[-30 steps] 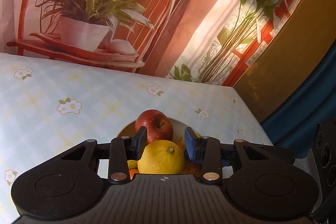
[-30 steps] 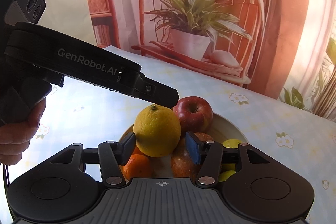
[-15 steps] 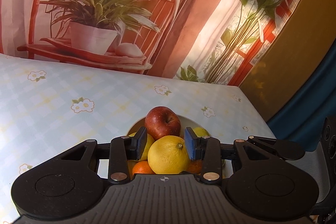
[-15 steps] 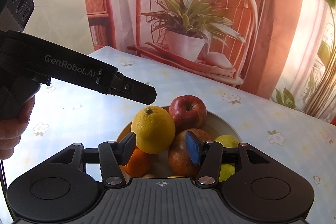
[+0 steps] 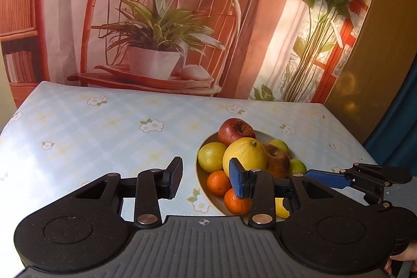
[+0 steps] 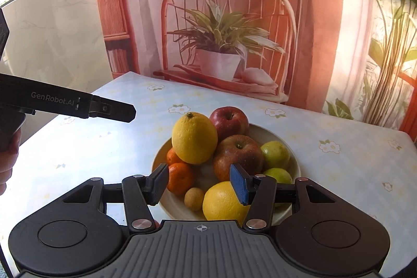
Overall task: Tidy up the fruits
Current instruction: 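Open both tools and withdraw them from the plate toward the loose fruit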
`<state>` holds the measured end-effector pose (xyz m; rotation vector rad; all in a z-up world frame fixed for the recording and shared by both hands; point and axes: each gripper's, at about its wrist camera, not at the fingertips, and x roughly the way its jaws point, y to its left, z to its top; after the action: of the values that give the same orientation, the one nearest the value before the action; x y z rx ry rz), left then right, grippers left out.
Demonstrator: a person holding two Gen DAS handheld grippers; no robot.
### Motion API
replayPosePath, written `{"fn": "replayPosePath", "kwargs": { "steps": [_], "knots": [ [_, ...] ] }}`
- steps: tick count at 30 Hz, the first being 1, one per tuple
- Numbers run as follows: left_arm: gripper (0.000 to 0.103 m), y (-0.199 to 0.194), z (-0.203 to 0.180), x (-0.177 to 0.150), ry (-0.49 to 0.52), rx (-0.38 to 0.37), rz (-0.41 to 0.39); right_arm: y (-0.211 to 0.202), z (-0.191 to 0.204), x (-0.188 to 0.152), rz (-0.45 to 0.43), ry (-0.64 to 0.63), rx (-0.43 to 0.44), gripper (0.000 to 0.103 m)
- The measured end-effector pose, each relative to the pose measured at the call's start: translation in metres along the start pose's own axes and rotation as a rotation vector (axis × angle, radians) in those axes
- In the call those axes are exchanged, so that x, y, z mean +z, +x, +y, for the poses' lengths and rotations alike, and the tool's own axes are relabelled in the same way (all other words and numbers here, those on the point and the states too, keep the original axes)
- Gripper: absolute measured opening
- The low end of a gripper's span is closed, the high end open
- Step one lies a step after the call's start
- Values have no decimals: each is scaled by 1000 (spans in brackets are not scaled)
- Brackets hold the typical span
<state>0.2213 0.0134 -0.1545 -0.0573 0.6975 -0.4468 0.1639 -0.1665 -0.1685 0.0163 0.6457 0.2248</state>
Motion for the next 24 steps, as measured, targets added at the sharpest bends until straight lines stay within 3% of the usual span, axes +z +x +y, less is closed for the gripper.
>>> {"fn": "replayPosePath", "kwargs": {
  "steps": [10, 15, 18, 24],
  "knots": [
    [41, -36, 1, -51, -120, 98, -37, -21, 23, -58, -57, 59, -7, 48],
    [42, -44, -7, -71, -108, 168, -61, -24, 31, -80, -70, 74, 33, 48],
    [42, -47, -8, -79, -108, 189, -60, -24, 37, -90, -81, 69, 77, 48],
    [42, -53, 1, -86, -155, 241, -62, -17, 54, -91, -65, 10, 81, 45]
  ]
}}
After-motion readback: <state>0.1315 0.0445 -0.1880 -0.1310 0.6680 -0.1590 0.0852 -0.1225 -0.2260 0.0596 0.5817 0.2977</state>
